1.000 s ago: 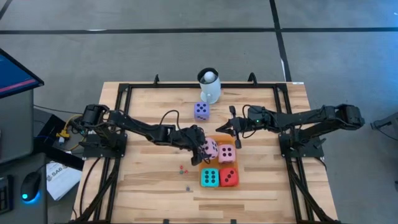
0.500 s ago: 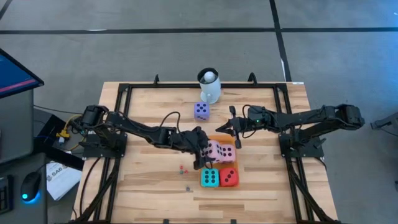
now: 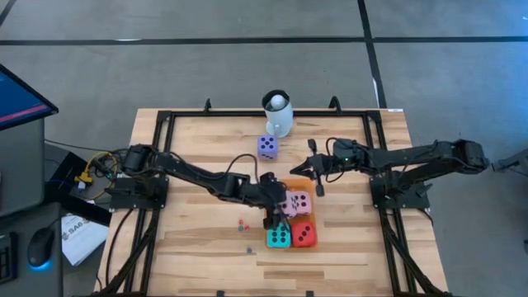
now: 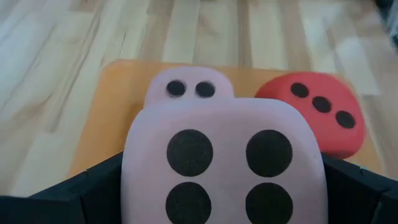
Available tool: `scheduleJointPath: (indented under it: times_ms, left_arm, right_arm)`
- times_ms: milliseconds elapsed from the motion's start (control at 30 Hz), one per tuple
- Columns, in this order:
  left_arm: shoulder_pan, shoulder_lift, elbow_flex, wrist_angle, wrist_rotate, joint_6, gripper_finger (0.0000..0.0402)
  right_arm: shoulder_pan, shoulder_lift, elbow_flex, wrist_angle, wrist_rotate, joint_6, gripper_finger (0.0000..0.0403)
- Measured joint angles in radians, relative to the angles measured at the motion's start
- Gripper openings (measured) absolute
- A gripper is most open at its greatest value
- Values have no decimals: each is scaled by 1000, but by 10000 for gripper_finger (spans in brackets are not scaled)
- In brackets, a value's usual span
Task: Pick & Place Dice
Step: Put the large pink dice into the orange bin
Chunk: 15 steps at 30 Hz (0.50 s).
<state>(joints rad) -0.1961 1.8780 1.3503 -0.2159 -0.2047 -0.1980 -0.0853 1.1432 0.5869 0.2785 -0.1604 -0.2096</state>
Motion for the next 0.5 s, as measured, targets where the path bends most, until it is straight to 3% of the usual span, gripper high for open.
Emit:
scheduleJointPath:
  times_ms: [167,500]
  left_arm:
    - [1,8,78,-102,-3,25,379]
    - [1,-22,80,-187,-4,34,379]
  right_arm:
    - [5,-26,-3,-46,0,0,0]
    - [6,-26,-3,-53,0,0,0]
